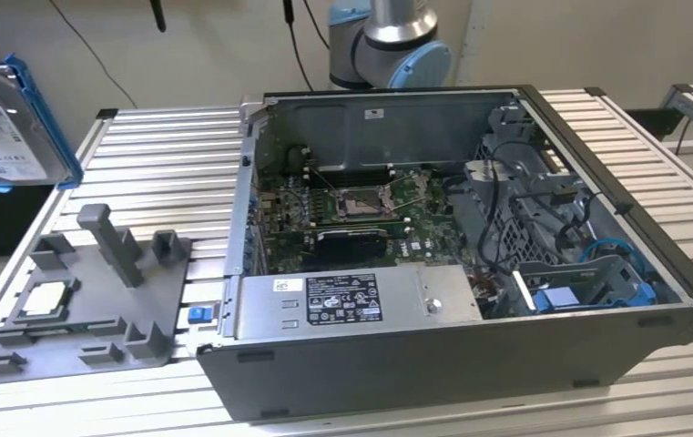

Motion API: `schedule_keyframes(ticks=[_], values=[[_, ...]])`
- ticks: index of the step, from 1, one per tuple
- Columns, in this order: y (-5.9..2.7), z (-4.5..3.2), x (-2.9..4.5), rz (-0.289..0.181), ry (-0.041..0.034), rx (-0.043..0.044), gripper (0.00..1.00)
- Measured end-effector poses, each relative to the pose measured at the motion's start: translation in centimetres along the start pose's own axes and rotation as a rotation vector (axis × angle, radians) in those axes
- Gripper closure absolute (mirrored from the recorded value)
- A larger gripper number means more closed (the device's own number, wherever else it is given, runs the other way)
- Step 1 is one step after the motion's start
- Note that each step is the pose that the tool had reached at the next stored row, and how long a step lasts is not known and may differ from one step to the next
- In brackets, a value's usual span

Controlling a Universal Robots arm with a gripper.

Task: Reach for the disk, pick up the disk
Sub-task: 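Pick up the disk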

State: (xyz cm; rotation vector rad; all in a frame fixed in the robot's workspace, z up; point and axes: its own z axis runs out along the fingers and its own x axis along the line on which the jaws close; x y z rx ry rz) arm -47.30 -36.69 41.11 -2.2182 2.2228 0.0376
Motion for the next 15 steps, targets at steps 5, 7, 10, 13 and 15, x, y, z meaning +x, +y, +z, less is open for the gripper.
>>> schedule_keyframes(ticks=[5,7,10,13,15], values=[[0.01,-0.56,-0.01,0.0,0.0,0.0003,1.0],[0.01,-0.57,-0.01,0.0,0.0,0.0002,1.0],[0.01,-0.59,-0.01,0.0,0.0,0.0002,1.0],[0.01,-0.61,-0.01,0.0,0.0001,0.0,1.0],[0.01,-0.72,-0.01,0.0,0.0001,0.0,1.0]])
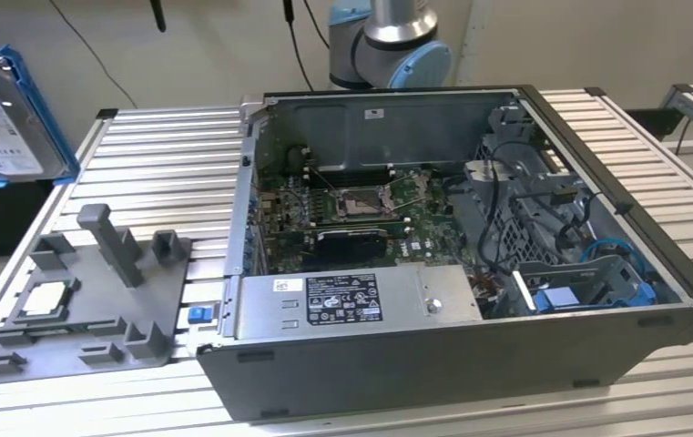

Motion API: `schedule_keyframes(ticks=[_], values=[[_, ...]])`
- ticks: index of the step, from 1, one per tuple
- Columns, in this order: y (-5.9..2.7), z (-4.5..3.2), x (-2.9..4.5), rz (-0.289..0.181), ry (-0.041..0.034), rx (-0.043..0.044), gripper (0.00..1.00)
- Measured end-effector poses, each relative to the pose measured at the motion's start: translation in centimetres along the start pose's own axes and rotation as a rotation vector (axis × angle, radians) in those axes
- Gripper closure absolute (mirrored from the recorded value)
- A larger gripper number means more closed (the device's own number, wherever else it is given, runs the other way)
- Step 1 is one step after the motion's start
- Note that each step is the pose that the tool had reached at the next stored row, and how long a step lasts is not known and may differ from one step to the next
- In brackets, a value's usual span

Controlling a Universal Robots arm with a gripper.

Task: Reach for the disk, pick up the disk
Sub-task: 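Pick up the disk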

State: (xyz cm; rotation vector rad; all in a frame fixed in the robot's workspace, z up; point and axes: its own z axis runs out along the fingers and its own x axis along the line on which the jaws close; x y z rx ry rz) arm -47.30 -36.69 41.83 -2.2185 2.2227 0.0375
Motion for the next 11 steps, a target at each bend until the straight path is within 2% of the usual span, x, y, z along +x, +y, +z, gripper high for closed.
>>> schedule_keyframes(ticks=[11], values=[[0.02,-1.54,-0.03,0.0,-0.0001,0.0002,1.0]])
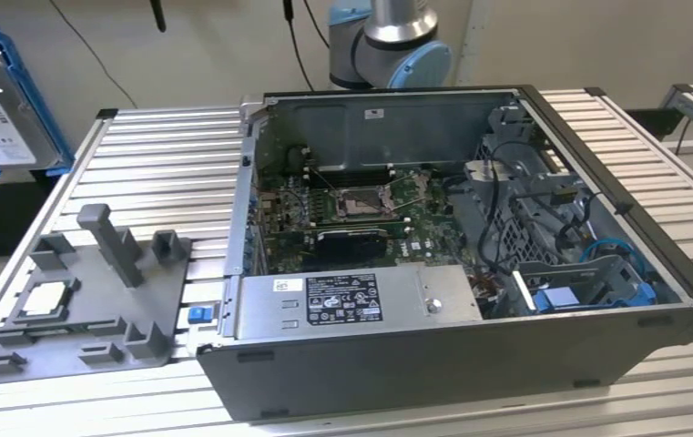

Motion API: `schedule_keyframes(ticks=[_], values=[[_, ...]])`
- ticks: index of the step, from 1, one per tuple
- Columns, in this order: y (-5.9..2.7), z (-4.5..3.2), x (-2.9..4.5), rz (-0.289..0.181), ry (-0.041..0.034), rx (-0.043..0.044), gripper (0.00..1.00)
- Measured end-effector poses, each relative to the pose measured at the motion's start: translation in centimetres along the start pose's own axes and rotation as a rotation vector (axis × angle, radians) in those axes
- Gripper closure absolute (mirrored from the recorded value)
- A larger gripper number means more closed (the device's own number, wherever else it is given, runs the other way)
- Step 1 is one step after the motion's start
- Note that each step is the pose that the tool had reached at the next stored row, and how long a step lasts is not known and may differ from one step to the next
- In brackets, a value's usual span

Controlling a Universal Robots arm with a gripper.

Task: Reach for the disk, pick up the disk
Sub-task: 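Pick up the disk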

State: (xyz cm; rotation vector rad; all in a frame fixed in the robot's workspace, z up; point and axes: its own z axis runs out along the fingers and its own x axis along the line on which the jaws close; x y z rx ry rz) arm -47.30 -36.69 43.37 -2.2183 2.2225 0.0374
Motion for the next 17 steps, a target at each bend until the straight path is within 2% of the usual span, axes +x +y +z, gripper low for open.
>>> schedule_keyframes(ticks=[4,11,13,17], values=[[0.01,-0.85,-0.02,0.0,0.0,-0.0001,1.0],[0.05,-2.95,-0.05,0.0,0.0,0.0,1.0],[0.07,-3.22,-0.06,0.0,-0.0033,0.0035,1.0],[0.1,-3.47,-0.06,-0.001,-0.0193,0.0155,1.0]])
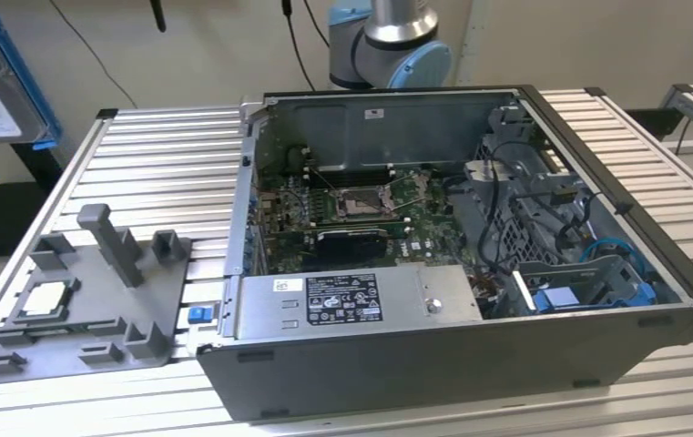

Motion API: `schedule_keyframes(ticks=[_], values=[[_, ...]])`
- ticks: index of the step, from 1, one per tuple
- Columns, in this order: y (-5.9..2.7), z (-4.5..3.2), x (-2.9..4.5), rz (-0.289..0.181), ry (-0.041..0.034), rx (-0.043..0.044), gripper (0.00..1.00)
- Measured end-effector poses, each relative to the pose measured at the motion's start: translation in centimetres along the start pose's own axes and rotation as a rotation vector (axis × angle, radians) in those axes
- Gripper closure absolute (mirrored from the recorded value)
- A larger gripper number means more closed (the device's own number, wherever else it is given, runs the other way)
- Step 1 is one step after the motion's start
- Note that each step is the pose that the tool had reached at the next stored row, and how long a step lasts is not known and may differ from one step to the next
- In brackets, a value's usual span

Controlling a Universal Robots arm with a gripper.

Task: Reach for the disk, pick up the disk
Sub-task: 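Pick up the disk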

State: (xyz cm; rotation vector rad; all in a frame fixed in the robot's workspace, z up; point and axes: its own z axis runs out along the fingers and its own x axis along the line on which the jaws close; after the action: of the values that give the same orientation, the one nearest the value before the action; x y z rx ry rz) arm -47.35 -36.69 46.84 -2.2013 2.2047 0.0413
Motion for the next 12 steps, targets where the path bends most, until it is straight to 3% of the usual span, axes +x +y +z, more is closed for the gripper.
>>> schedule_keyframes(ticks=[3,6,12], values=[[0.03,-0.32,-0.02,0.0,-0.0116,0.006,1.0],[0.02,-1.33,-0.05,0.0,-0.0134,0.0061,1.0],[0.03,-4.05,-0.15,0.0,-0.0137,0.0063,1.0]])
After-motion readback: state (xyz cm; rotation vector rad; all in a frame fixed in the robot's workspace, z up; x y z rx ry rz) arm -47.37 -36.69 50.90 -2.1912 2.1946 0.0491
